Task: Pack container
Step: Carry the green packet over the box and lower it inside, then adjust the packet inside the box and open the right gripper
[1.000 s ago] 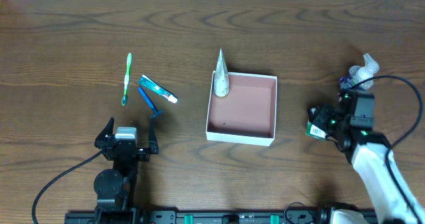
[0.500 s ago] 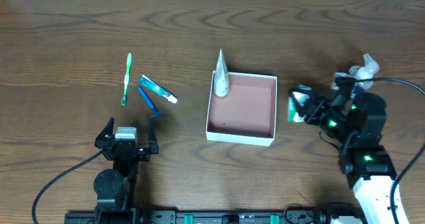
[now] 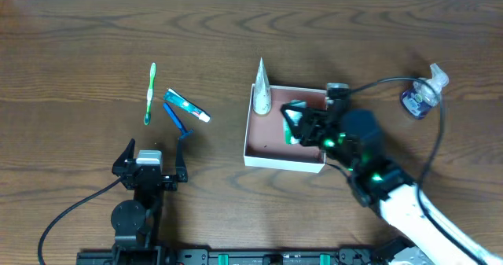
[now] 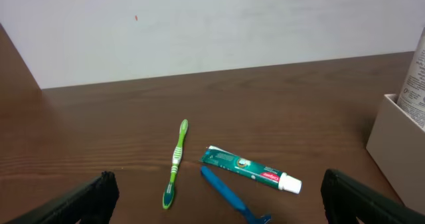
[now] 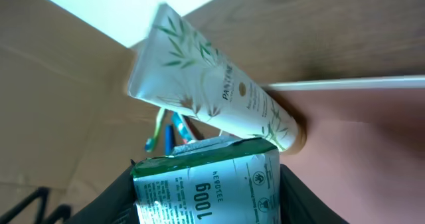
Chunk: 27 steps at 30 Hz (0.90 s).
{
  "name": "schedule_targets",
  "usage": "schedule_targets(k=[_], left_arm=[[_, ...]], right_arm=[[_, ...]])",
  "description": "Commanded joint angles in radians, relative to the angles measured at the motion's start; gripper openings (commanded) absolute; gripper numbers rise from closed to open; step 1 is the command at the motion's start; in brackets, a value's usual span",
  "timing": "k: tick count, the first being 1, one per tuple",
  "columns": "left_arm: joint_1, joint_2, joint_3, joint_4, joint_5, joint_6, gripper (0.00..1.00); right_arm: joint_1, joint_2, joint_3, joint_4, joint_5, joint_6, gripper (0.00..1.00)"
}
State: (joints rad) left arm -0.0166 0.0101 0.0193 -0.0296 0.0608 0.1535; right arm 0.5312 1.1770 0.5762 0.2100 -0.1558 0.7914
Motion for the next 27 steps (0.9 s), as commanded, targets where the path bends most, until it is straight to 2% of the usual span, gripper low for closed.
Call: schedule_targets(k=[1, 11, 27], left_arm=[[0.005, -0.005, -0.015, -0.037, 0.003, -0.006, 0.98], [0.005, -0.005, -0.015, -0.037, 0.003, -0.006, 0.98], [0.005, -0.005, -0.015, -0.037, 0.003, -0.006, 0.98]], right_arm=[[0.063, 0.103, 0.019, 0.066, 0.169, 0.072, 0.33], [0.105, 0.330, 0.019, 0.201, 0.206, 0.148, 0.33], [0.164, 0.394, 0.019, 0.198, 0.263, 0.315, 0.33]])
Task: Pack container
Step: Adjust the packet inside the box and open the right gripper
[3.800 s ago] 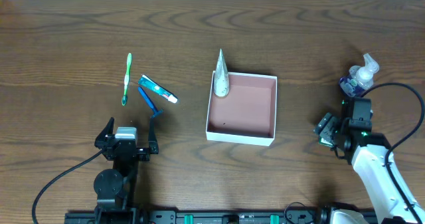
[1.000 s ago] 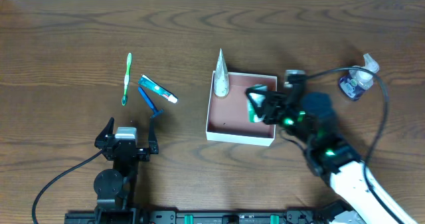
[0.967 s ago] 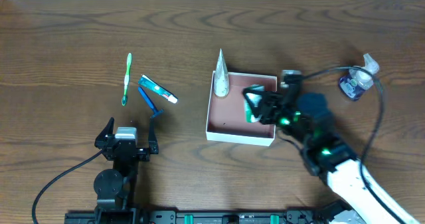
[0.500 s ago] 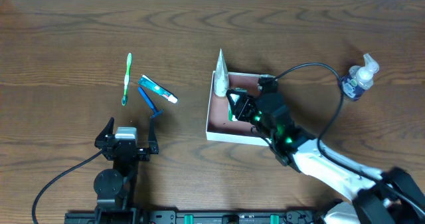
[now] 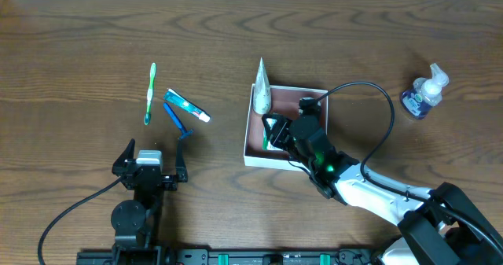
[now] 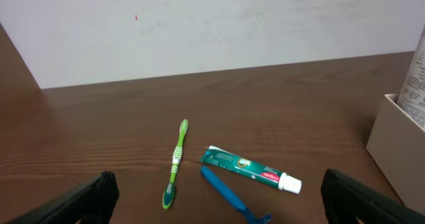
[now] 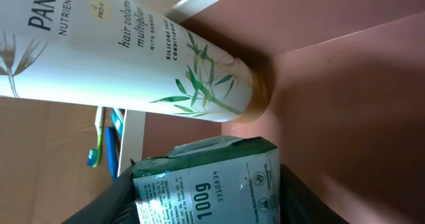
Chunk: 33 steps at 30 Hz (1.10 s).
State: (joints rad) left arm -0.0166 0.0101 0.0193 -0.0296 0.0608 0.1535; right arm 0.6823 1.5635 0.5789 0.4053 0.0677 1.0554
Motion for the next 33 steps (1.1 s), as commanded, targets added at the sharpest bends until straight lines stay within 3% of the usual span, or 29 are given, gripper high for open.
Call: schedule_targets(k=[1, 28, 31, 33], left_arm=[[0.005, -0.005, -0.015, -0.037, 0.003, -0.006, 0.98], [0.005, -0.005, -0.015, -0.037, 0.003, -0.006, 0.98], [0.005, -0.005, -0.015, -0.037, 0.003, -0.006, 0.98], [0.005, -0.005, -0.015, -0.037, 0.003, -0.006, 0.98]], right_arm=[[0.013, 0.008, 0.017, 0.003, 0.041, 0.054, 0.34], [0.032, 0.100, 0.017, 0.142, 0.040, 0.066, 0.37], [0.032, 0.101, 0.017, 0.144, 0.040, 0.066, 0.39], [0.032, 0.101, 0.017, 0.146, 0.040, 0.066, 0.46]])
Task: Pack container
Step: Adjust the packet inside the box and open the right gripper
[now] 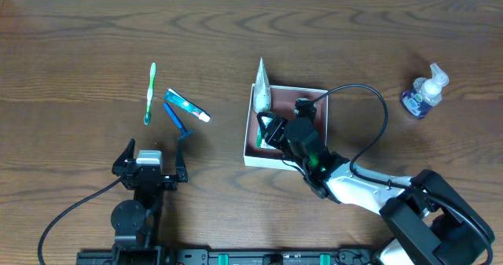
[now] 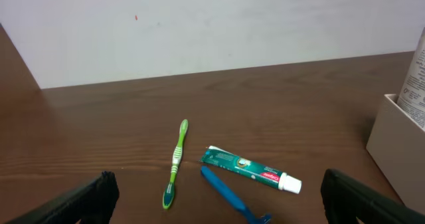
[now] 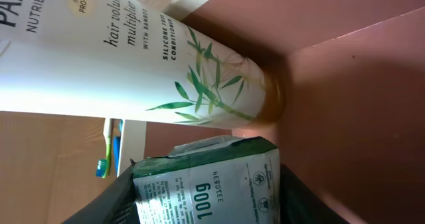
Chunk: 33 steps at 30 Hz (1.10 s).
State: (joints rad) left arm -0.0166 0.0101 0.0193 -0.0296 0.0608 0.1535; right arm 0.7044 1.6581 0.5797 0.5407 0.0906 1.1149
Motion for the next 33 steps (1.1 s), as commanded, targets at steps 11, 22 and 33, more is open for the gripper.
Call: schedule_targets(k=[11, 22, 33], left_arm=[[0.005, -0.005, -0.015, -0.037, 0.003, -0.006, 0.98], [0.005, -0.005, -0.015, -0.037, 0.003, -0.006, 0.98], [0.005, -0.005, -0.015, -0.037, 0.003, -0.006, 0.98]], right_arm=[[0.010, 0.007, 0.016, 0.018, 0.010, 0.002, 0.57], [0.010, 0.007, 0.016, 0.020, 0.003, -0.013, 0.72], [-0.017, -0.059, 0.027, -0.024, -0.076, -0.134, 0.68]])
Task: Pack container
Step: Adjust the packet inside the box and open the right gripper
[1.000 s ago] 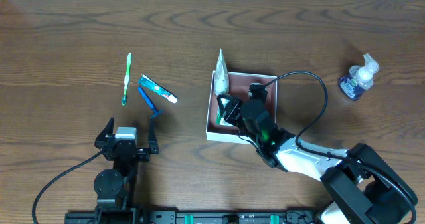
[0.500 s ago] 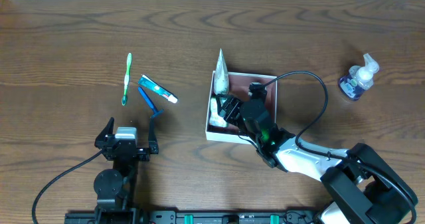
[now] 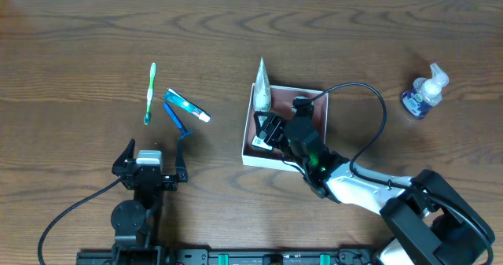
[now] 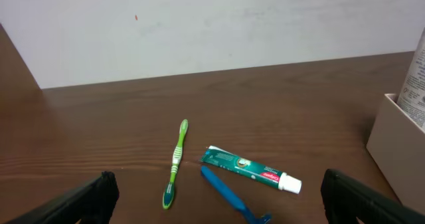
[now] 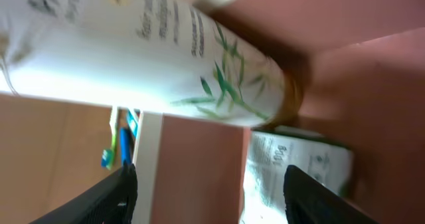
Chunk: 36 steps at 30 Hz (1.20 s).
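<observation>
The white box with a pink inside (image 3: 318, 164) stands mid-table. A white conditioner tube (image 3: 261, 88) leans in its far left corner, also in the right wrist view (image 5: 133, 71). A green and white 100 g packet (image 5: 299, 174) lies on the box floor, free of the jaws. My right gripper (image 3: 269, 131) is inside the box, open above the packet (image 5: 209, 197). On the table to the left lie a green toothbrush (image 4: 175, 161), a toothpaste tube (image 4: 249, 169) and a blue razor (image 4: 229, 196). My left gripper (image 4: 216, 204) rests open short of them, holding nothing.
A small clear pump bottle with blue liquid (image 3: 423, 92) stands on the table at the far right. The right arm's black cable (image 3: 377, 112) arches over the box's right side. The brown wooden table (image 3: 78, 37) ends at a white wall behind.
My right gripper has opened and let go of the green packet, which now lies on the box floor beside the tube's base. The left arm has not moved.
My right gripper was shut on the green packet above the box's right part. Then it held the packet lower and further left inside the box, near the conditioner tube. Now the jaws are apart and the packet lies in the box. The left gripper stayed still.
</observation>
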{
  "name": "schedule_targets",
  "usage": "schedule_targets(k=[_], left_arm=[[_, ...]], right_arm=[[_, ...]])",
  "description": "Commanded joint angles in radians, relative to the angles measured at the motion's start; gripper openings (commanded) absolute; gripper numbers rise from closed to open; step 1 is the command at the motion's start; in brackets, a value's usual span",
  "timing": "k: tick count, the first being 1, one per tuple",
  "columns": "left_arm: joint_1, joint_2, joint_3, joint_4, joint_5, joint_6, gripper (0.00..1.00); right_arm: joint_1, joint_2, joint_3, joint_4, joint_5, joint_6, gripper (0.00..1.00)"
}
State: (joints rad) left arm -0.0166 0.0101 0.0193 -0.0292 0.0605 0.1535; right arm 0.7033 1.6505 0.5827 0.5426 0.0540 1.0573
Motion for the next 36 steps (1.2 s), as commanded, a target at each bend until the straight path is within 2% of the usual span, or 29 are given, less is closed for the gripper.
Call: schedule_targets(k=[1, 10, 15, 19, 30, 36], left_arm=[[0.005, -0.005, -0.015, -0.037, 0.003, -0.006, 0.98], [0.005, -0.005, -0.015, -0.037, 0.004, -0.006, 0.98], [0.005, -0.005, -0.015, -0.037, 0.003, -0.006, 0.98], [0.005, -0.005, -0.015, -0.037, 0.003, -0.006, 0.98], [0.005, -0.005, -0.015, -0.037, 0.003, -0.006, 0.98], [0.005, -0.005, -0.015, -0.037, 0.003, -0.006, 0.98]], right_arm=[[-0.028, -0.078, 0.026, -0.063, -0.061, -0.098, 0.68], [-0.114, -0.336, 0.079, -0.552, -0.114, -0.301, 0.70], [-0.117, -0.392, 0.129, -0.750, -0.088, -0.368, 0.73], [-0.117, -0.387, 0.135, -0.790, -0.089, -0.374, 0.73], [-0.119, -0.387, 0.135, -0.943, -0.040, -0.275, 0.70], [-0.135, -0.387, 0.135, -0.956, -0.004, -0.282, 0.71]])
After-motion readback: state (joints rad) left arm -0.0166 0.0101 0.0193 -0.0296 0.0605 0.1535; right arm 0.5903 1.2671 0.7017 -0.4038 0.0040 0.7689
